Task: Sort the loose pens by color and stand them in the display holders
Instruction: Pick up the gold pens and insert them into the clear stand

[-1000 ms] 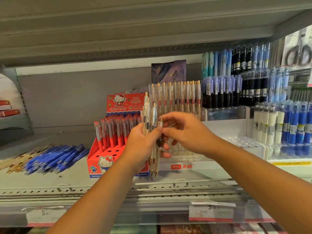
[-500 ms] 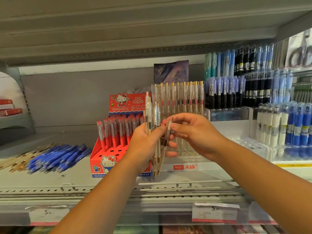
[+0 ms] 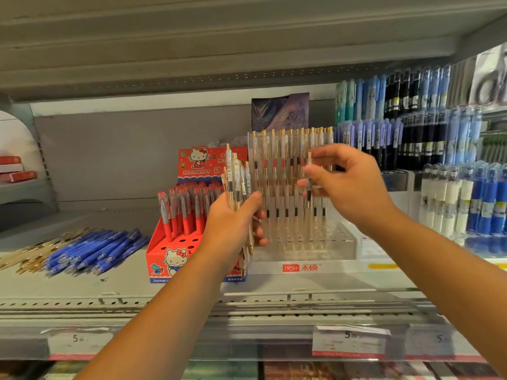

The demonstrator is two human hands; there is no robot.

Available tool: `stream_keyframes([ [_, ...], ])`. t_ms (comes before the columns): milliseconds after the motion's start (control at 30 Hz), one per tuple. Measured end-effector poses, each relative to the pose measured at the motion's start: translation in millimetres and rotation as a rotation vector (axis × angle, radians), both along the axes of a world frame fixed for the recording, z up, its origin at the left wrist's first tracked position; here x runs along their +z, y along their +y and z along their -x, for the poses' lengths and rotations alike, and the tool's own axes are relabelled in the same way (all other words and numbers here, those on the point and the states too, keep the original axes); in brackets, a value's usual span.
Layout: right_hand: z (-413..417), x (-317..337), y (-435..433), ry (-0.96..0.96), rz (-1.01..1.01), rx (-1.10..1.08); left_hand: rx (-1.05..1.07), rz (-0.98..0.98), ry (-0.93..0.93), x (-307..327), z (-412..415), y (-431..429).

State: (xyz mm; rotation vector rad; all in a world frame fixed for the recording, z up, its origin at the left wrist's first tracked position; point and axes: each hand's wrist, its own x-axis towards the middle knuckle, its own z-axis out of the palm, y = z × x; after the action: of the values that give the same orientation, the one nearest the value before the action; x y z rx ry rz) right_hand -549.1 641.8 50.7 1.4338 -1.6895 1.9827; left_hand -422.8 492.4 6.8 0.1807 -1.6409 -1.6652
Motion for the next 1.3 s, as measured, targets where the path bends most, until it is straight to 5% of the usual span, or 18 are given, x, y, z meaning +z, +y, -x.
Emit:
stream_keyframes([
  [267,49,-7,12,-0.05,0.083,-0.405,-0.048,0.083,-0.022,-3,1,-3],
  [633,60,-13,5,-0.043,0.054,-0.458,-0.064,0.081,-0.036,-2,1,-1],
  [1100,64,-24,5,-0.012,-0.307,-0.536,-0.108,0.076,0.042,-4,0,-2],
  [1233,45,-24,5,0.155,-0.239,-0.712,-0.11,0.091,0.054,-6,1,-3],
  [1300,26,-21,2,0.277,-0.128,-0.636,-0.114,0.088,0.057,-6,2,-4],
])
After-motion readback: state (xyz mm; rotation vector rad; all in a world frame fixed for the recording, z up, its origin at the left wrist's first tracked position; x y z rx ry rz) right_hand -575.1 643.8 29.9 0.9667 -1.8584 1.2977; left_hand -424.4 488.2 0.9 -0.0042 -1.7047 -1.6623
